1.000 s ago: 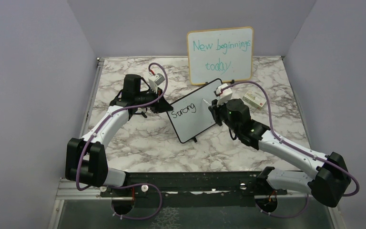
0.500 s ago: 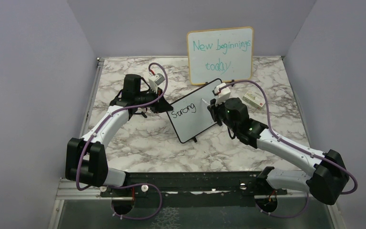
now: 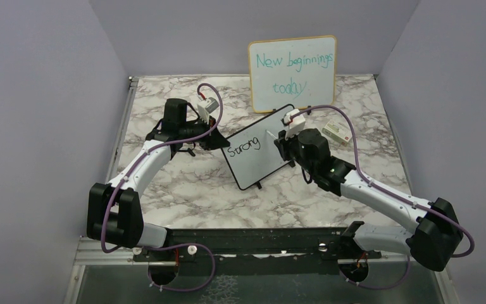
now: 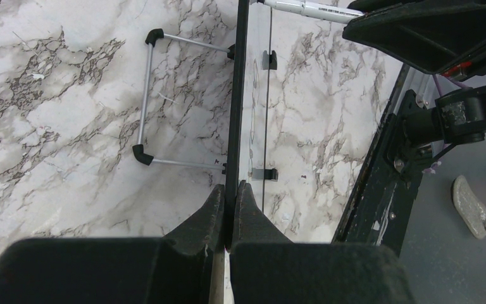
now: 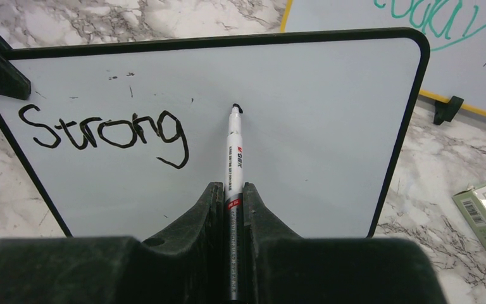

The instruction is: Write a sentence on the whiteboard

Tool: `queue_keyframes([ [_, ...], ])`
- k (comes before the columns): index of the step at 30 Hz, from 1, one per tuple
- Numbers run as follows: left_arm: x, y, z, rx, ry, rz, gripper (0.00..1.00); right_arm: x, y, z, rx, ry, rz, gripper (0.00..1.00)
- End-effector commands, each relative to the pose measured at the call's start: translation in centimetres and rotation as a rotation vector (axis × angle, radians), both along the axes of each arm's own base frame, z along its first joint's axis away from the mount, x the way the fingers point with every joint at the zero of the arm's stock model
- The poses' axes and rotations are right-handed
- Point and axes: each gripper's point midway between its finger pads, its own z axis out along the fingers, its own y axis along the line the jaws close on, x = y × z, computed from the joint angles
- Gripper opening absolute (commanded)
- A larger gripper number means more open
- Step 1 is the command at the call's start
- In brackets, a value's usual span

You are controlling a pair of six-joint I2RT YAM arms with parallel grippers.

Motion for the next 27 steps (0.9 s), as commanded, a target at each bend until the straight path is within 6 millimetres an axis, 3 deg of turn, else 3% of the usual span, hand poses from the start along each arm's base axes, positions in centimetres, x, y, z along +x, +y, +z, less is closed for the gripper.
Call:
queue_keyframes([
  [1,-1.0,1.6,-5.8,0.171,0.114,0.047,0.0,0.3,1.3,1.9,0.041,-0.035,0.045,0.01],
  [27,-0.9,1.6,-5.9,0.177,0.113,0.05,0.0,-0.5,0.1,0.0,-0.01,0.03,0.021,0.0],
])
